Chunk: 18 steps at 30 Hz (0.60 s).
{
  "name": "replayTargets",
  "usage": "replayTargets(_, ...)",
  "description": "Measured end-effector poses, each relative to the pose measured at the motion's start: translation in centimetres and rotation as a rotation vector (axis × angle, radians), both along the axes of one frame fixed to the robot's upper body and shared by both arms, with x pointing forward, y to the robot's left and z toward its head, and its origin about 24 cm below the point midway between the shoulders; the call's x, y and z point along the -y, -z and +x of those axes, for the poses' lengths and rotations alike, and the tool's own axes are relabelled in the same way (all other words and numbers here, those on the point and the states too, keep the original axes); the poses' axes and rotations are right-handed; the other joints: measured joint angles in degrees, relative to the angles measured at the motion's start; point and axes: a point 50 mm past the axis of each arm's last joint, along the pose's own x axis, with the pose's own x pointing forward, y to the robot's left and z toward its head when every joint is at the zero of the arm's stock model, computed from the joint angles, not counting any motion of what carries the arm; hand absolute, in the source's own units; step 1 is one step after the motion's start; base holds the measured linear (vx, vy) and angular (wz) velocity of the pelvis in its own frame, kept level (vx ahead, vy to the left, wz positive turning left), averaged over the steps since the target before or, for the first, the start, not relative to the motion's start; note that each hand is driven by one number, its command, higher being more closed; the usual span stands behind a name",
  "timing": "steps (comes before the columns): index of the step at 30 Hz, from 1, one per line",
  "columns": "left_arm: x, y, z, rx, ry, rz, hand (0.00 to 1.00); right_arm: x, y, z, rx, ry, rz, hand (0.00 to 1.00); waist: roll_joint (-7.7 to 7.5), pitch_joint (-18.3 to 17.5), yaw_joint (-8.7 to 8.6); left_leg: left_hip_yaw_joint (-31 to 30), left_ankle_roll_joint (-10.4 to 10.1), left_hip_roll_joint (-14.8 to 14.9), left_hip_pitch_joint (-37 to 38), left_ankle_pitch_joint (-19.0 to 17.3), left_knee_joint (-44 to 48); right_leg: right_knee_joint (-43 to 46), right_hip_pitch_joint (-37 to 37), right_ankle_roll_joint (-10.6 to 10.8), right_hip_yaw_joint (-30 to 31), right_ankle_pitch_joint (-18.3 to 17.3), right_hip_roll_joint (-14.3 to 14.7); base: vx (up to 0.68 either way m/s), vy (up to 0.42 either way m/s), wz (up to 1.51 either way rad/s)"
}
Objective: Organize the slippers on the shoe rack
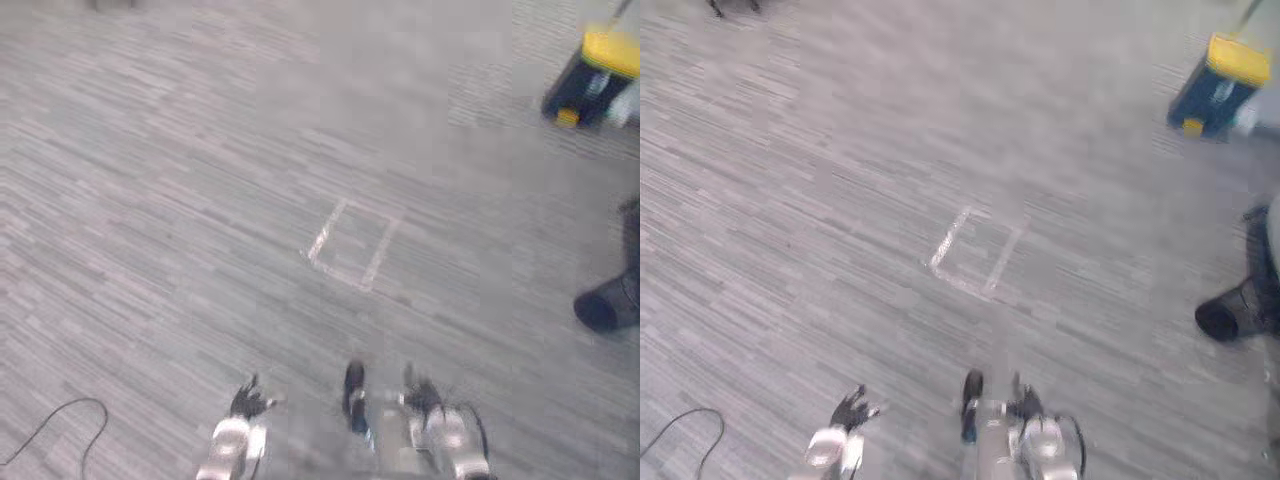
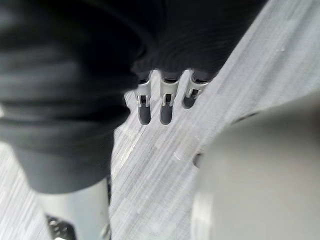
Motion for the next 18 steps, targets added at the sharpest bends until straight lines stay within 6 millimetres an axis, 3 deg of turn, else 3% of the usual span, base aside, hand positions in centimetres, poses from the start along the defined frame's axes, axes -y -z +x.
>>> replayTargets(1, 0.3, 0.1, 0.0, -0.003, -0.004, -0.01, 0.0, 0.1, 0.1, -0.2, -0.008, 0.002, -0.001, 0.0, 0.45, 0.0, -0.32, -2.1, -0.9, 1.1, -1.8, 2.8, 6.5, 0.8, 1.9, 0.2, -0.4, -2.6, 0.4, 0.58, -0.157, 0.03)
replayTargets(2, 0.6, 0.3, -0.3, -0.018, -0.006, -0.021, 0.0, 0.3, 0.2, -0.5, -0.016, 0.003, -0.006, 0.0, 1.21, 0.2, -0.74, -4.5, -2.4, 3.1, -5.7, 8.9, 17.6, -0.3, 5.9, 0.1, -1.1, -4.7, 1.1, 0.53, -0.11, 0.0)
replayTargets(3, 0.8, 0.5, -0.7, -0.034, -0.022, -0.033, 0.0, 0.2, 0.5, -1.1, -0.034, 0.008, 0.001, 0.0, 1.61, 0.1, -0.36, -4.8, -3.6, 5.7, -9.9, 12.3, 29.9, -3.4, 10.5, -0.2, -0.9, -5.8, 2.3, 0.52, -0.082, -0.07)
replayTargets(4, 0.7, 0.6, -0.9, -0.037, -0.032, -0.036, 0.0, 0.2, 0.6, -1.3, -0.041, 0.012, 0.001, 0.0, 1.71, 0.1, -0.17, -3.7, -3.9, 7.2, -12.3, 10.2, 36.2, -5.0, 12.9, -0.3, -0.6, -6.1, 3.1, 0.51, -0.049, -0.27)
replayTargets(5, 0.3, 0.7, -1.2, -0.046, -0.056, -0.035, 0.0, 0.1, 0.9, -1.8, -0.055, 0.017, 0.006, 0.0, 1.48, 0.2, 0.32, -1.2, -3.0, 9.3, -16.0, 5.8, 44.4, -8.1, 17.6, -0.5, 0.3, -6.8, 4.0, 0.42, -0.024, -0.28)
replayTargets(7, -0.3, 0.9, -1.8, -0.057, -0.092, -0.035, 0.0, 0.1, 1.2, -2.3, -0.076, 0.026, 0.012, 0.0, 0.61, 0.1, 0.94, 2.4, -0.4, 9.6, -21.1, 0.4, 46.9, -12.1, 22.9, 0.0, 2.0, -7.5, 4.1, 0.47, 0.026, -0.34)
replayTargets(9, -0.5, 0.9, -2.0, -0.06, -0.108, -0.033, 0.0, 0.2, 1.3, -2.5, -0.081, 0.038, 0.015, 0.0, 0.35, 0.2, 1.54, 5.0, 0.7, 9.4, -26.1, -3.5, 43.6, -14.5, 26.2, 0.7, 3.7, -7.2, 3.9, 0.42, 0.086, -0.46)
replayTargets(10, -0.9, 1.0, -2.3, -0.062, -0.123, -0.031, 0.0, 0.1, 1.3, -2.6, -0.082, 0.042, 0.02, 0.0, 0.15, 0.3, 1.97, 6.2, 1.5, 8.6, -29.1, -5.2, 37.9, -15.9, 28.1, 1.4, 5.1, -7.5, 3.4, 0.46, 0.226, -0.6)
replayTargets(11, -1.2, 0.7, -2.1, -0.046, -0.127, -0.024, 0.0, 0.0, 1.3, -2.4, -0.078, 0.062, 0.032, 0.0, -0.37, 0.7, 2.39, 5.8, 1.7, 5.8, -31.5, -5.4, 27.5, -16.4, 29.7, 3.1, 6.4, -8.4, 1.4, 0.45, 0.266, -0.61)
replayTargets(12, -1.2, 0.6, -1.9, -0.037, -0.126, -0.023, 0.0, 0.0, 1.2, -2.4, -0.076, 0.068, 0.034, 0.0, -1.03, 1.0, 2.65, 4.3, 1.6, 3.1, -32.0, -4.2, 18.3, -16.4, 30.5, 4.7, 7.5, -9.4, -0.3, 0.44, 0.344, -0.6)
replayTargets(13, -1.1, 0.6, -1.8, -0.032, -0.125, -0.026, 0.0, 0.2, 1.2, -2.4, -0.076, 0.068, 0.027, 0.0, -0.7, 0.8, 2.85, 1.3, 1.2, 0.9, -31.7, -1.1, 7.8, -16.5, 30.7, 6.3, 8.8, -10.6, -1.1, 0.37, 0.324, -0.8)
replayTargets(14, -0.9, 0.7, -2.2, -0.043, -0.129, -0.031, 0.0, 0.3, 1.4, -2.7, -0.092, 0.065, 0.02, 0.0, -0.75, 0.2, 3.89, 0.1, 3.0, -1.7, -29.8, 5.2, 3.6, -16.9, 31.6, 8.1, 12.0, -11.6, -2.5, 0.39, 0.311, -0.63)
replayTargets(16, -1.5, 0.6, -2.1, -0.036, -0.132, -0.01, 0.0, -0.7, 1.6, -2.8, -0.102, 0.038, 0.035, 0.0, -2.08, -0.6, 3.44, 0.2, 2.7, -3.4, -29.8, 0.9, 5.7, -15.9, 31.1, 8.2, 13.1, -10.6, -3.2, 0.37, 0.2, -0.37)
replayTargets(18, -1.8, 0.8, -2.6, -0.051, -0.138, -0.006, 0.0, -1.0, 1.9, -3.3, -0.117, 0.036, 0.042, 0.0, -2.53, -0.9, 4.09, -0.3, 4.1, -3.8, -29.3, -5.2, 11.5, -6.0, 28.2, 10.1, 14.8, -12.2, -3.8, 0.43, 0.241, -0.51)
